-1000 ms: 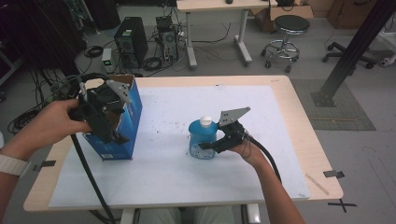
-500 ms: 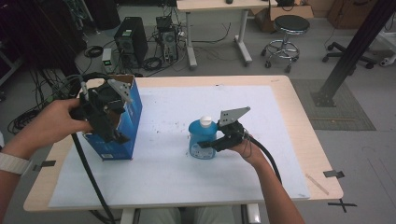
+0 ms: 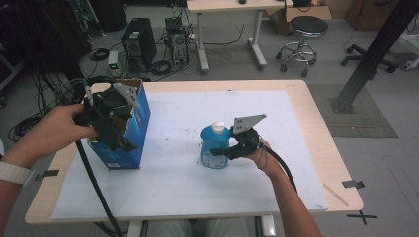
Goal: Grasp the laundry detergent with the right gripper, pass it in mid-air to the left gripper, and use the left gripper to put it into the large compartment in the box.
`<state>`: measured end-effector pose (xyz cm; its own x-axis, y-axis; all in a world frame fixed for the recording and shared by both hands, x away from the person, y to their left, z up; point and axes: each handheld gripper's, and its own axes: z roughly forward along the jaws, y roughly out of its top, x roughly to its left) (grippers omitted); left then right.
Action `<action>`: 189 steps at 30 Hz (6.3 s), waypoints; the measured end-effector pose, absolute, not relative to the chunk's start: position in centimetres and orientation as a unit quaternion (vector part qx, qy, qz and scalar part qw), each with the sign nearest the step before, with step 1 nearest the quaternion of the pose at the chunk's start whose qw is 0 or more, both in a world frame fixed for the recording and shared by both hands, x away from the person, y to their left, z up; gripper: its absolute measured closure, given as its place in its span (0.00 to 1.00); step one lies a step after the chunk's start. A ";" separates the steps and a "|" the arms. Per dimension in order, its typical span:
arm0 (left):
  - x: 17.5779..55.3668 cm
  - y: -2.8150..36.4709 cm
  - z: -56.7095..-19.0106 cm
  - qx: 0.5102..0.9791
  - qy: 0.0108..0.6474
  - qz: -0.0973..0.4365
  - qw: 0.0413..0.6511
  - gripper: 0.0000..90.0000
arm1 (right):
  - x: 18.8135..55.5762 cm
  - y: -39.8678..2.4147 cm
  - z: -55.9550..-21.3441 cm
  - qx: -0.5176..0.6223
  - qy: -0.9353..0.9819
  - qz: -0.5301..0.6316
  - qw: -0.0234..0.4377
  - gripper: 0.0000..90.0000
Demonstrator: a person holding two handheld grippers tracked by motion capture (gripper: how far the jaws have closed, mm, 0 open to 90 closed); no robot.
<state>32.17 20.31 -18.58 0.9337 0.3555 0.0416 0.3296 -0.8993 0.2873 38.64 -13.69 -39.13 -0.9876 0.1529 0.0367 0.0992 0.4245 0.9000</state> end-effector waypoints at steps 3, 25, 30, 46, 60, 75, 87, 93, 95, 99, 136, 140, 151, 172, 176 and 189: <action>32.2 20.3 -18.5 0.973 0.178 0.046 0.139 0.07 | 38.6 -13.9 -38.9 0.075 0.840 0.536 0.026 0.50; 31.9 18.3 -15.8 0.976 0.159 0.061 0.138 0.07 | 36.9 -14.3 -33.8 0.047 0.858 0.511 0.020 0.49; 32.0 17.3 -15.1 0.977 0.150 0.065 0.134 0.07 | 36.5 -14.4 -32.9 0.043 0.862 0.505 0.020 0.49; 33.4 13.2 -13.6 0.985 0.108 0.065 0.117 0.07 | 35.9 -13.6 -30.7 0.024 0.868 0.496 0.009 0.49; 34.2 9.6 -14.3 0.991 0.070 0.051 0.099 0.07 | 35.9 -12.0 -30.5 0.012 0.872 0.489 -0.001 0.49; 34.5 6.8 -15.1 0.995 0.045 0.038 0.082 0.07 | 35.8 -11.3 -30.2 0.002 0.870 0.493 -0.008 0.49; 34.7 5.7 -15.9 0.995 0.032 0.028 0.085 0.07 | 35.7 -10.9 -30.1 -0.005 0.869 0.494 -0.009 0.49; 34.7 5.4 -16.3 0.996 0.030 0.026 0.084 0.07 | 35.6 -10.5 -30.0 -0.009 0.867 0.498 -0.010 0.49; 34.7 5.2 -16.4 0.995 0.030 0.026 0.086 0.07 | 35.6 -10.4 -30.0 -0.010 0.867 0.498 -0.010 0.49; 34.7 4.8 -16.7 0.996 0.025 0.025 0.081 0.07 | 35.6 -10.2 -29.9 -0.010 0.867 0.498 -0.009 0.49; 34.7 3.3 -19.0 0.998 0.011 0.010 0.068 0.26 | 35.5 -9.8 -29.5 -0.020 0.866 0.500 -0.006 0.49; 34.7 3.3 -19.1 0.998 0.010 0.008 0.067 0.29 | 35.4 -9.8 -29.5 -0.020 0.866 0.500 -0.007 0.49; 34.6 3.2 -19.0 0.998 0.010 0.007 0.067 0.33 | 35.4 -9.8 -29.4 -0.021 0.865 0.501 -0.007 0.49; 34.5 3.2 -18.9 0.997 0.010 0.003 0.072 0.42 | 35.2 -9.7 -29.4 -0.028 0.866 0.499 -0.008 0.50; 34.4 3.2 -18.9 0.997 0.010 0.005 0.073 0.42 | 35.2 -9.6 -29.4 -0.030 0.867 0.498 -0.008 0.50; 33.8 3.1 -18.5 0.997 0.018 0.015 0.069 0.43 | 34.9 -9.6 -29.1 -0.037 0.866 0.499 -0.002 0.49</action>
